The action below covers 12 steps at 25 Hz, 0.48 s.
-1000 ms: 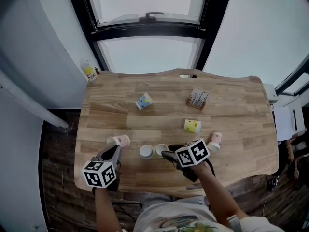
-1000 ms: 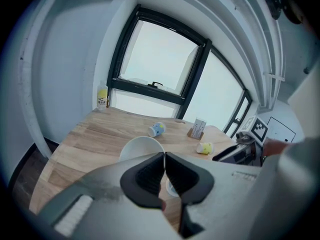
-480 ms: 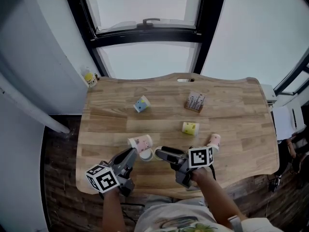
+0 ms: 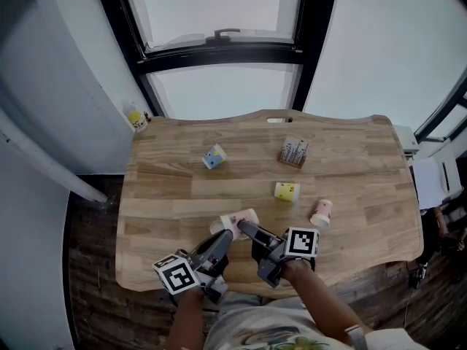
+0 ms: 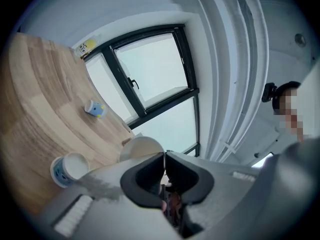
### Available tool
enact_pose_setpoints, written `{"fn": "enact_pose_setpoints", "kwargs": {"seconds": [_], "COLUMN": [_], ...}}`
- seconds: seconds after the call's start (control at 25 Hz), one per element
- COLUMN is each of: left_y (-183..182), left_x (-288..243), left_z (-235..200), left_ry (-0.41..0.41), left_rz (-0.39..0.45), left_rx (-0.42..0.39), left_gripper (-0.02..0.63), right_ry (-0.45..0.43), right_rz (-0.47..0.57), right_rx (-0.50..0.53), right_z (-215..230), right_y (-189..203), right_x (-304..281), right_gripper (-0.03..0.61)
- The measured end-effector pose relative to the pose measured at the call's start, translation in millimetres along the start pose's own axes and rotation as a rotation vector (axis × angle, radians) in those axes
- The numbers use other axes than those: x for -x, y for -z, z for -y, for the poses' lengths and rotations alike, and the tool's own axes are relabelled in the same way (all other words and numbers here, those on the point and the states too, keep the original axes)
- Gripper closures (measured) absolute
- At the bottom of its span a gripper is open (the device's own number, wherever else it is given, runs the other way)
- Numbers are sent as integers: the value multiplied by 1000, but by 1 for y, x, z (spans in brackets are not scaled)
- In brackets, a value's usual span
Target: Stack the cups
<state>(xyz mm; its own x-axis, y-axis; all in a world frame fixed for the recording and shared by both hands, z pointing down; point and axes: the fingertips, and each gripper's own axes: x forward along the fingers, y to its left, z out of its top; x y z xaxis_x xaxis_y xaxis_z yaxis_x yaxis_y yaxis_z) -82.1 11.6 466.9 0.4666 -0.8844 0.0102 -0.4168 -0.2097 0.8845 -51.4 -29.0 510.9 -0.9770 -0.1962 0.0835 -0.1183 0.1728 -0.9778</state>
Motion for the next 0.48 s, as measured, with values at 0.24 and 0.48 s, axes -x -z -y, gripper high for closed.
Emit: {"fn": "enact_pose_setpoints", "kwargs": {"seconds": [0.24, 0.48], "left_y": [23, 30], "left_x": [-8, -11], "left_z": [1, -2], "left_ry": [21, -17], "left_rz": [-68, -114], "left_rx": [9, -49], "left_gripper": [598, 588], "right_ry": [-28, -50], "right_rz": [59, 79], "right_rx": [46, 133], "right_z": [-3, -12], "right_y": [-13, -23], "right_x": [12, 18], "right_gripper": [273, 283]}}
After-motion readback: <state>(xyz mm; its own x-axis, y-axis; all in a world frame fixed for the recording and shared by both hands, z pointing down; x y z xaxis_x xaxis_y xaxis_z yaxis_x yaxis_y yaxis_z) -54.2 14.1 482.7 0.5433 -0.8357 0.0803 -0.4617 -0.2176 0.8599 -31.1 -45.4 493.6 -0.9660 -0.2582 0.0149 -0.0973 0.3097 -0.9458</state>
